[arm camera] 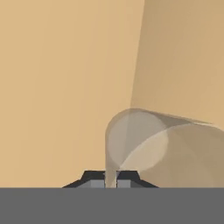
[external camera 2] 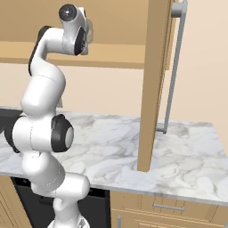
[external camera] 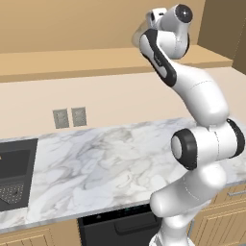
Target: There is a bowl on the dining counter. Grab a lemon wedge from the fridge and place it in the bowl. Then get the liquor bottle and glass cup from the cabinet and place them next to the bowl.
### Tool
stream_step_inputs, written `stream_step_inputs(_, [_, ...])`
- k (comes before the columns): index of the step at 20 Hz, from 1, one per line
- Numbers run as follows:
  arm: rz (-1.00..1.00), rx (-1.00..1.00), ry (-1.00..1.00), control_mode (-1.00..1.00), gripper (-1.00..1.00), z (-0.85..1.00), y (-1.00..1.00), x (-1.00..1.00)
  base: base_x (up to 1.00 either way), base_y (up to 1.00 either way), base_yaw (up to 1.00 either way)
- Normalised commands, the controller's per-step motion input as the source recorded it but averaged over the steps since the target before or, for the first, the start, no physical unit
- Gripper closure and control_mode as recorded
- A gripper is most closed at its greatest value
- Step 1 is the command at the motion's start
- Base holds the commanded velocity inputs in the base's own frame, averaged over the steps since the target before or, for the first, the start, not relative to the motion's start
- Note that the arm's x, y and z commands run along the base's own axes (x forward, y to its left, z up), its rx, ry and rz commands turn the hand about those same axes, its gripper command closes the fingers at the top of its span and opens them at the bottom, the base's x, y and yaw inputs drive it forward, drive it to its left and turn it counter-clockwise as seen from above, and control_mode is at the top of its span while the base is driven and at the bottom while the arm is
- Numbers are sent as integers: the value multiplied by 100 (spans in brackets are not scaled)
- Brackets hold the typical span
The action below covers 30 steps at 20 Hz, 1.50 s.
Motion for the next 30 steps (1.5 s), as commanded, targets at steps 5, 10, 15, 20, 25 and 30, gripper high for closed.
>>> stream_step_inputs(5, [0, 0, -6, -100, 100, -12, 5, -35, 0, 0, 0])
stream_step_inputs(10, [0, 0, 0, -100, 100, -5, 3, -62, 0, 0, 0])
stream_step_inputs(15, [-4, 0, -8, -100, 100, 0, 0, -97, 0, 0, 0])
stream_step_inputs(20, [-3, 0, -1, -100, 100, 0, 2, -78, 0, 0, 0])
stream_step_inputs(25, [-2, 0, 0, -100, 100, 0, 3, -62, 0, 0, 0])
stream_step_inputs(30, [0, 0, 0, -100, 100, -6, 11, -41, 0, 0, 0])
